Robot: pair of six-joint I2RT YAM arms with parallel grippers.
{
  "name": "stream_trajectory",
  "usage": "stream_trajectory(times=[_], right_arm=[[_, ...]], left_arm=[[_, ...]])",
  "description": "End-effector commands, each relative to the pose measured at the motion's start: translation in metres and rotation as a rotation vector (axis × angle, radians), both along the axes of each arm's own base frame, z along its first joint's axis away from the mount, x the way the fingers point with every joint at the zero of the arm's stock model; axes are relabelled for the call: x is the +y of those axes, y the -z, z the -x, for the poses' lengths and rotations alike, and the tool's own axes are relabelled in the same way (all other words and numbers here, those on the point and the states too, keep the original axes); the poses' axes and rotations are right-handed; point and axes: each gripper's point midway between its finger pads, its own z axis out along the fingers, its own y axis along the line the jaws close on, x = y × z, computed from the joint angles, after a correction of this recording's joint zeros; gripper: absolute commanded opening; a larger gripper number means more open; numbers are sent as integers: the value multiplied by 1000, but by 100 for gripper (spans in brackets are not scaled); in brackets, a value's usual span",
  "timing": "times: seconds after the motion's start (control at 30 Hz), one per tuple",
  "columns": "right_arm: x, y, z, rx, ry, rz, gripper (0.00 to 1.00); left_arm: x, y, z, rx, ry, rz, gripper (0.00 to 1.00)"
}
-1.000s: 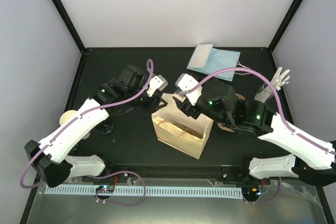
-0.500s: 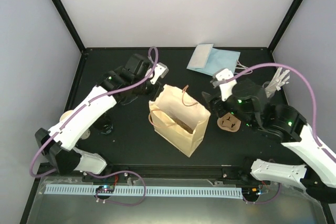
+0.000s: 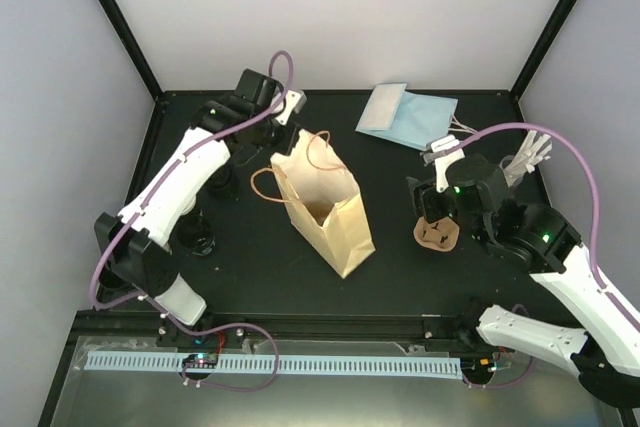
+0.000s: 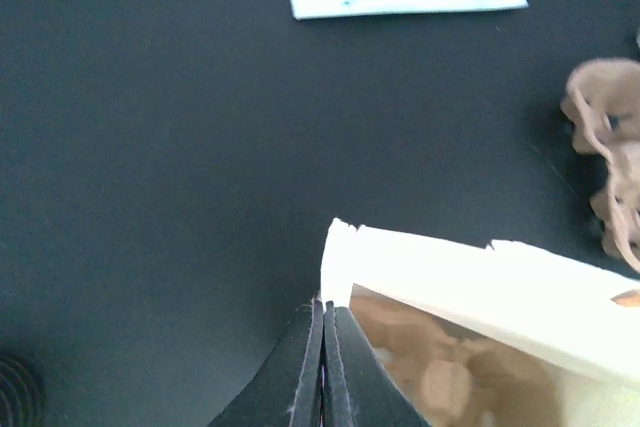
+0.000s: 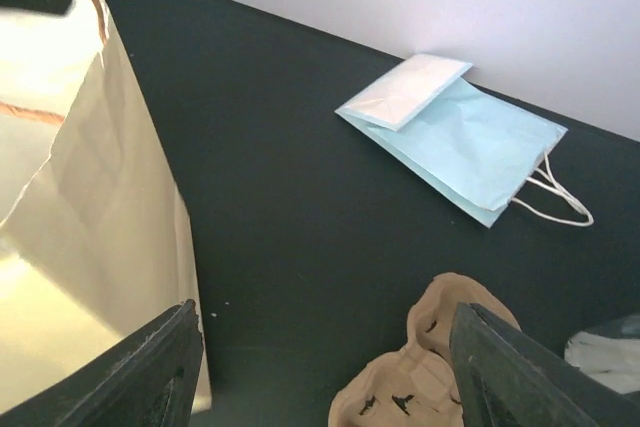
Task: Pack the takeout coffee
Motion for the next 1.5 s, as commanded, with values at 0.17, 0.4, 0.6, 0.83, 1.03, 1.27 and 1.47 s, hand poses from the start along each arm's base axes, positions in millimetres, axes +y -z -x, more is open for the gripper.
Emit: stream_trajectory(times=[0.17,0.4,0.6,0.83,1.03,1.27,1.47], right_arm=[[-4,14,-8,12,57,-41,70],[-2,27,-11,37,63,-16,70],[4,33,-10,58,43,-31,70],[8,34,-10,59,23,-37,70],[15,31,-11,53,3,-69,71],[21,24,-14,64,28,-142,85],[27,26,-10,52,-12,-198,100]], left_arm=[[16,-27,-76,-46,-66,105,2],[25,-37,-117,-85,-106,156,2],[31,-39,-124,-85,-117,172,14],[38,-77,-103,-149,-115,187,61],[70,-123,-57,-240,-186,135,78],[137,-109,22,-264,-394,103,93],[179,-49,82,-155,-584,76,99]])
